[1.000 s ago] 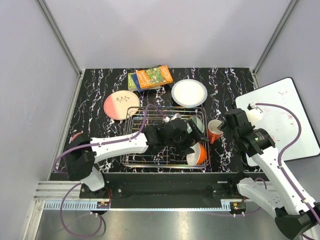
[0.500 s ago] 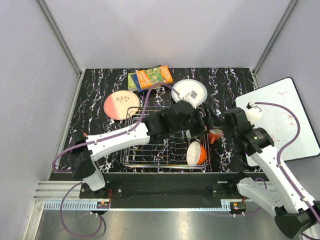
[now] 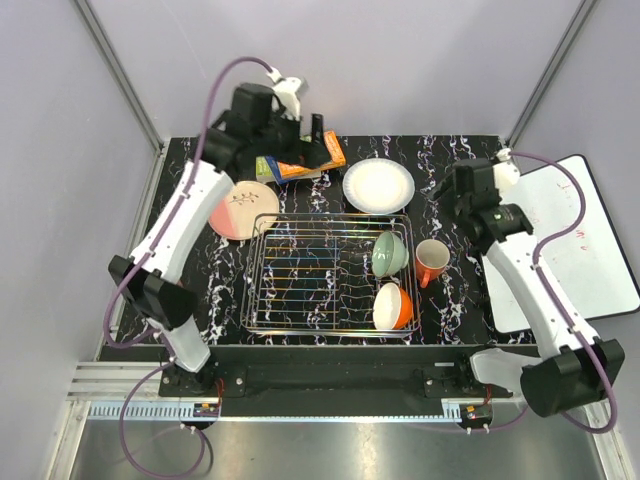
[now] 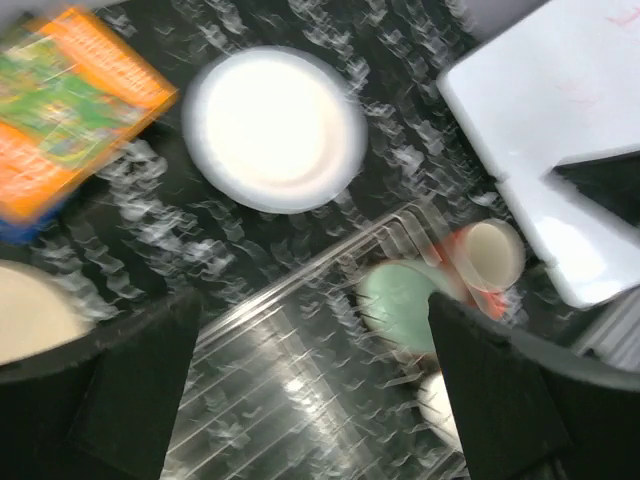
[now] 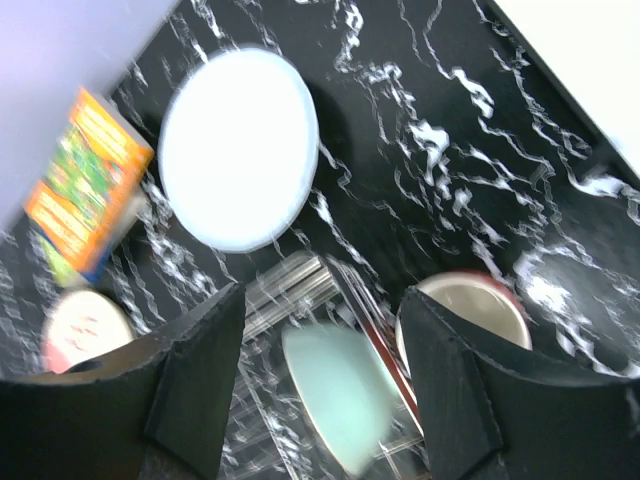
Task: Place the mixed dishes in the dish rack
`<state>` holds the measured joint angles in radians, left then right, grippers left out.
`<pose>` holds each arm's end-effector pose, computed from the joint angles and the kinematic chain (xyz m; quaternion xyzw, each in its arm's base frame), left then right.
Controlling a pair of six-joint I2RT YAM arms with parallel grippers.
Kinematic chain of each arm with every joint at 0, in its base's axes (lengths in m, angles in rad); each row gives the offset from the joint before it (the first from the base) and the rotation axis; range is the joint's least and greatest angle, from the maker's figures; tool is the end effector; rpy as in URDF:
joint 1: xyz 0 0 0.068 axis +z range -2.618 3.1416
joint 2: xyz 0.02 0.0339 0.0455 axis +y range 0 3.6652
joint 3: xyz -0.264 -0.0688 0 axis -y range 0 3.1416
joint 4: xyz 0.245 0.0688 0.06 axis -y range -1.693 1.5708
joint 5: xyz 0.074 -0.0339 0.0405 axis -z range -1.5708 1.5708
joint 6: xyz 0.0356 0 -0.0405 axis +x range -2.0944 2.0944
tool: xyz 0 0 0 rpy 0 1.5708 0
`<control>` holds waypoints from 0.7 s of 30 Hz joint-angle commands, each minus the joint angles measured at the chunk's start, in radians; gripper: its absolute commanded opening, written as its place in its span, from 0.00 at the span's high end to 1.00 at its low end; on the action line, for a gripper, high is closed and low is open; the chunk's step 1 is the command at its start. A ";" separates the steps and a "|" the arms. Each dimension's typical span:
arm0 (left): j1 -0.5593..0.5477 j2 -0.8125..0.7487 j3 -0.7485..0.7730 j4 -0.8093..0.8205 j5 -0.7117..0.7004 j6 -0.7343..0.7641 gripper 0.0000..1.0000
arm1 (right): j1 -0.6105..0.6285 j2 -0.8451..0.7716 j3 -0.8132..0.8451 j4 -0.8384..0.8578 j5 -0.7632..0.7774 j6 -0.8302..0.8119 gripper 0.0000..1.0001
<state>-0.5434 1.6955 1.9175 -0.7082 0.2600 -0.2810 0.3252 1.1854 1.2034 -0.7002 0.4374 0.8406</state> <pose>0.3158 -0.2014 0.4373 0.1774 0.8332 -0.3068 0.4244 0.2390 0.0647 0.3555 0.3148 0.8285 0.0674 0.4581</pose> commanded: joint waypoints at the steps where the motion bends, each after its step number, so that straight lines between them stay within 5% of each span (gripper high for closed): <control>1: 0.132 0.105 0.298 -0.345 0.024 0.339 0.01 | -0.206 0.081 0.007 0.198 -0.293 0.009 0.27; 6: 0.155 0.329 0.569 -0.664 -0.194 0.447 0.01 | -0.258 0.358 0.123 0.315 -0.471 -0.108 0.21; 12: 0.177 0.244 0.413 -0.539 -0.199 0.349 0.01 | -0.288 0.667 0.337 0.298 -0.663 -0.173 0.21; 21: 0.204 0.228 0.434 -0.510 -0.114 0.315 0.01 | -0.304 0.789 0.364 0.311 -0.563 -0.209 0.22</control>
<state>-0.3500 1.9903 2.3173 -1.2556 0.1028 0.0547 0.0303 1.9671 1.5146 -0.4240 -0.1410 0.6765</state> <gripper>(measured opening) 0.988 0.785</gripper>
